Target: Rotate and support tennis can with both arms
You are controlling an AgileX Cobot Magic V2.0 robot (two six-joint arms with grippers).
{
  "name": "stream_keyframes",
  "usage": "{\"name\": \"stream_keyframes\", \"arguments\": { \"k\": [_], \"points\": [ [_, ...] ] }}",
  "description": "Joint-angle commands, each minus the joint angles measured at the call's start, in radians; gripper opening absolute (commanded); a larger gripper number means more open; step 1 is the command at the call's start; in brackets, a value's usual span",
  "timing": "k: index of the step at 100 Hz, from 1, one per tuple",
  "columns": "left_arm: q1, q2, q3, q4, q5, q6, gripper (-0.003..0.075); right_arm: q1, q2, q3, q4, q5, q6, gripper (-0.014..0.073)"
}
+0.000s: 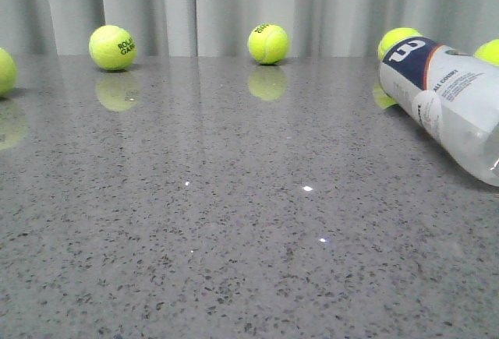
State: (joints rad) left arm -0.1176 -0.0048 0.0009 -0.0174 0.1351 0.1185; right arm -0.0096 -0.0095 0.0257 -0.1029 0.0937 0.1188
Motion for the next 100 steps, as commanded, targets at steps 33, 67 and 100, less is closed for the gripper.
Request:
{"name": "stream_keyframes", "arguments": {
  "k": [33, 67, 100],
  "points": [
    [0.003, -0.034, 0.044, -0.002, -0.081, -0.012, -0.0019, -0.008, -0.018, 0.003, -0.013, -0.073, -0.003, -0.0061],
    [0.003, -0.034, 0.044, -0.002, -0.081, -0.012, -0.0019, -0.008, -0.018, 0.003, -0.013, -0.073, -0.003, -0.0061],
    [0.003, -0.034, 0.044, -0.002, -0.081, -0.012, -0.0019, -0.008, -0.018, -0.001, -0.013, -0.148, -0.004, -0.0061]
  ]
}}
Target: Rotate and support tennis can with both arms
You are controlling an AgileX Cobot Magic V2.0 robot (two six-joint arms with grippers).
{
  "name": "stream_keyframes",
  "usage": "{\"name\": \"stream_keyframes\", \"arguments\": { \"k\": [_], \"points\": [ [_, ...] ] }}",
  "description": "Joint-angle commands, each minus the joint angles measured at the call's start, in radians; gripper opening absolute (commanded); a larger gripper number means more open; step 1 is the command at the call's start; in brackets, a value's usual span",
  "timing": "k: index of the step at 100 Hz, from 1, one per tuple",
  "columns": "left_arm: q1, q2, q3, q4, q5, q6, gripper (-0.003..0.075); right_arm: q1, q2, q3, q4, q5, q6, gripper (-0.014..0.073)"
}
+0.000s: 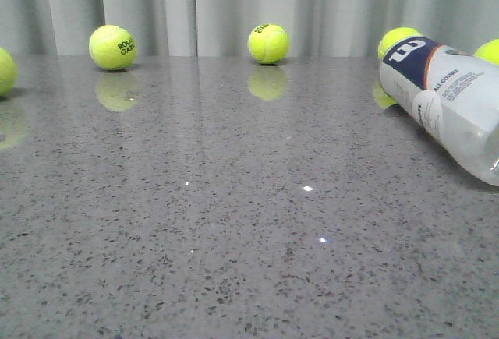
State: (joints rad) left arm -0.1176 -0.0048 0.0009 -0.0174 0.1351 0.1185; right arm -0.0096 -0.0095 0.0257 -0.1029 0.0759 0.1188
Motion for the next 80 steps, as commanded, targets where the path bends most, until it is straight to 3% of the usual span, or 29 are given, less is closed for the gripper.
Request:
{"name": "stream_keyframes", "arguments": {
  "k": [1, 30, 65, 75, 80],
  "points": [
    [0.003, -0.034, 0.044, -0.002, -0.081, -0.012, -0.0019, -0.008, -0.018, -0.002, -0.013, -0.134, -0.004, -0.0061],
    [0.003, -0.034, 0.044, -0.002, -0.081, -0.012, -0.0019, -0.008, 0.076, -0.224, -0.013, 0.156, -0.004, -0.0061],
    [0.003, -0.034, 0.044, -0.002, -0.081, -0.012, -0.0019, -0.008, 0.436, -0.591, 0.015, 0.484, -0.005, -0.0051],
    [0.003, -0.034, 0.044, -0.002, -0.081, -0.012, -0.0019, -0.008, 0.568, -0.692, 0.015, 0.587, -0.014, 0.0038],
    [0.003, -0.034, 0.044, -0.002, -0.081, -0.012, -0.0019, -0.008, 0.625, -0.737, 0.017, 0.626, -0.014, 0.0153]
  ]
}}
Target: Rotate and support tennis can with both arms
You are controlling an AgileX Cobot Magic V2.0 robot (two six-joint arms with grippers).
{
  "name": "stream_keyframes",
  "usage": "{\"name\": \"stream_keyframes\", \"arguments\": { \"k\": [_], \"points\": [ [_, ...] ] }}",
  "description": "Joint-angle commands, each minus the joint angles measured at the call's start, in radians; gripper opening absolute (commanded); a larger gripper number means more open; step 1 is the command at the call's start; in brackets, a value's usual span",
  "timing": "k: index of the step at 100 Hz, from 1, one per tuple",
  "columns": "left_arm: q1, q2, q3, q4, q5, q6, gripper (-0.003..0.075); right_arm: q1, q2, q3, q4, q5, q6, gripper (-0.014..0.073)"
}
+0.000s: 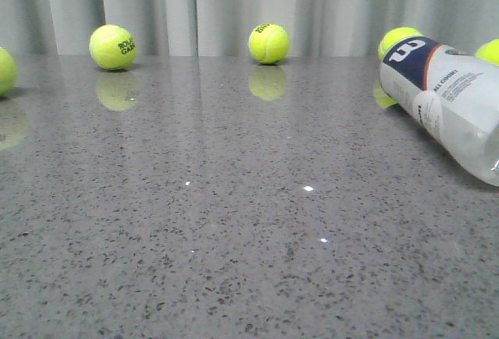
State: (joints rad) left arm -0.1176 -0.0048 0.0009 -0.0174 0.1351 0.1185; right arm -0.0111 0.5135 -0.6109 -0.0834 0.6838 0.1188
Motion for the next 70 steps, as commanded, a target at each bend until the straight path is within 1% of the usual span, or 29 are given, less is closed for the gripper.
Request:
{"name": "stream_keyframes", "arguments": {
  "k": [1, 2, 4, 7, 9, 10, 14, 19, 22, 35, 56, 65, 70],
  "points": [
    [0.003, -0.034, 0.044, -0.002, -0.081, -0.012, -0.0019, -0.007, 0.110, -0.112, -0.002, 0.026, -0.014, 0.0169],
    [0.003, -0.034, 0.044, -0.002, -0.081, -0.012, -0.0019, -0.007, 0.126, -0.124, -0.002, 0.031, -0.015, 0.0206],
    [0.003, -0.034, 0.044, -0.002, -0.081, -0.012, -0.0019, -0.007, 0.148, -0.135, -0.002, 0.035, -0.018, 0.0243],
    [0.003, -0.034, 0.044, -0.002, -0.081, -0.012, -0.0019, -0.007, 0.176, -0.156, -0.002, 0.043, -0.025, 0.0341],
    [0.003, -0.034, 0.044, -0.002, -0.081, -0.012, -0.0019, -0.005, 0.196, -0.171, 0.000, 0.050, -0.025, 0.0380],
    [0.003, -0.034, 0.044, -0.002, -0.081, -0.012, -0.0019, -0.006, 0.202, -0.175, 0.001, 0.055, -0.025, 0.0419],
    [0.003, -0.034, 0.044, -0.002, -0.081, -0.012, -0.0019, -0.002, 0.237, -0.201, 0.005, 0.062, -0.027, 0.0526],
    [0.003, -0.034, 0.044, -0.002, -0.081, -0.012, -0.0019, 0.006, 0.275, -0.227, 0.016, 0.067, -0.027, 0.0628],
    [0.003, -0.034, 0.044, -0.002, -0.081, -0.012, -0.0019, 0.012, 0.294, -0.247, 0.032, 0.072, -0.027, 0.0668],
    [0.003, -0.034, 0.044, -0.002, -0.081, -0.012, -0.0019, 0.061, 0.390, -0.330, 0.152, 0.111, -0.038, 0.0624],
    [0.003, -0.034, 0.044, -0.002, -0.081, -0.012, -0.0019, 0.163, 0.565, -0.458, 0.307, 0.163, -0.038, 0.0623],
    [0.003, -0.034, 0.044, -0.002, -0.081, -0.012, -0.0019, 0.177, 0.657, -0.505, 0.371, 0.203, -0.038, 0.0623],
    [0.003, -0.034, 0.044, -0.002, -0.081, -0.012, -0.0019, 0.177, 0.707, -0.526, 0.383, 0.207, -0.038, 0.0623]
  ]
}}
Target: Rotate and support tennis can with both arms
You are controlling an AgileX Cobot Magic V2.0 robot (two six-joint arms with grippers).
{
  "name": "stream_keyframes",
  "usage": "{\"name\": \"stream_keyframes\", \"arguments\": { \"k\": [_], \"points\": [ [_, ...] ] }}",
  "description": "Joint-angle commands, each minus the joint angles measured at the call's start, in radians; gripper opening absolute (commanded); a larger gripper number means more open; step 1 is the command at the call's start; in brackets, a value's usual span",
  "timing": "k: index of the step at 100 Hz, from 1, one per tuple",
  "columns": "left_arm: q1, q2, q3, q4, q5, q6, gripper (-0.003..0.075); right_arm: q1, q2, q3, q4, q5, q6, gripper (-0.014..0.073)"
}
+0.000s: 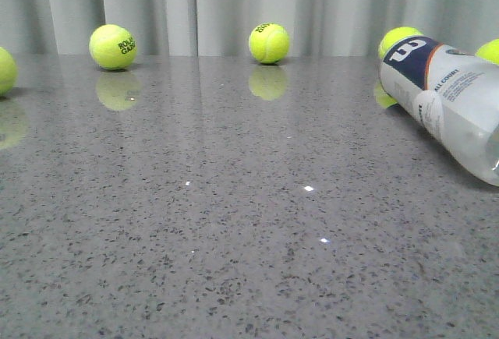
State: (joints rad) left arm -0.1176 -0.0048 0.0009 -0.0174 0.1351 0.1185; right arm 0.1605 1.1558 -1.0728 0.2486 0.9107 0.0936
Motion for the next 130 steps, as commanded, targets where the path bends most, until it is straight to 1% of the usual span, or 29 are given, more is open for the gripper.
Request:
{"name": "stream_keyframes", "arguments": {
  "k": [1, 23, 39, 46, 51, 55, 56, 58, 63, 69, 73, 83, 95, 100, 102, 114, 121, 126, 130],
  "points": [
    [0.003, -0.034, 0.044, -0.002, -0.081, -0.012, -0.0019, 0.005, 0.072, -0.067, 0.051, -0.020, -0.013, 0.0623],
    [0.003, -0.034, 0.044, -0.002, -0.081, -0.012, -0.0019, 0.001, 0.268, -0.108, 0.052, -0.044, -0.013, 0.0623],
    [0.003, -0.034, 0.044, -0.002, -0.081, -0.012, -0.0019, 0.001, 0.350, -0.108, 0.053, -0.052, -0.013, 0.0623],
    [0.003, -0.034, 0.044, -0.002, -0.081, -0.012, -0.0019, 0.001, 0.372, -0.108, 0.053, -0.052, -0.013, 0.0601],
    [0.003, -0.034, 0.044, -0.002, -0.081, -0.012, -0.0019, 0.001, 0.380, -0.108, 0.053, -0.050, -0.013, 0.0542],
    [0.003, -0.034, 0.044, -0.002, -0.081, -0.012, -0.0019, 0.001, 0.381, -0.108, 0.053, -0.049, -0.013, 0.0456],
    [0.003, -0.034, 0.044, -0.002, -0.081, -0.012, -0.0019, 0.001, 0.381, -0.108, 0.053, -0.048, -0.013, 0.0423],
    [0.003, -0.034, 0.044, -0.002, -0.081, -0.012, -0.0019, 0.001, 0.381, -0.108, 0.053, -0.048, -0.013, 0.0388],
    [0.003, -0.034, 0.044, -0.002, -0.081, -0.012, -0.0019, 0.001, 0.378, -0.112, 0.054, -0.045, -0.015, 0.0248],
    [0.003, -0.034, 0.044, -0.002, -0.081, -0.012, -0.0019, 0.005, 0.377, -0.132, 0.054, -0.022, -0.047, 0.0151],
    [0.003, -0.034, 0.044, -0.002, -0.081, -0.012, -0.0019, 0.019, 0.377, -0.152, 0.054, 0.004, -0.108, 0.0127],
    [0.003, -0.034, 0.044, -0.002, -0.081, -0.012, -0.0019, 0.077, 0.377, -0.227, 0.054, 0.047, -0.281, 0.0129],
    [0.003, -0.034, 0.044, -0.002, -0.081, -0.012, -0.0019, 0.168, 0.377, -0.289, 0.052, 0.026, -0.530, 0.0129],
    [0.003, -0.034, 0.044, -0.002, -0.081, -0.012, -0.0019, 0.209, 0.380, -0.298, 0.052, 0.011, -0.679, 0.0129],
    [0.003, -0.034, 0.044, -0.002, -0.081, -0.012, -0.0019, 0.218, 0.382, -0.301, 0.052, 0.006, -0.719, 0.0129],
    [0.003, -0.034, 0.044, -0.002, -0.081, -0.012, -0.0019, 0.283, 0.420, -0.302, 0.051, 0.013, -1.113, 0.0129],
    [0.003, -0.034, 0.044, -0.002, -0.081, -0.012, -0.0019, 0.306, 0.444, -0.302, 0.051, 0.022, -1.292, 0.0129],
    [0.003, -0.034, 0.044, -0.002, -0.081, -0.012, -0.0019, 0.315, 0.463, -0.302, 0.053, 0.021, -1.347, 0.0129],
    [0.003, -0.034, 0.044, -0.002, -0.081, -0.012, -0.0019, 0.320, 0.473, -0.302, 0.054, 0.011, -1.354, 0.0129]
  ]
}}
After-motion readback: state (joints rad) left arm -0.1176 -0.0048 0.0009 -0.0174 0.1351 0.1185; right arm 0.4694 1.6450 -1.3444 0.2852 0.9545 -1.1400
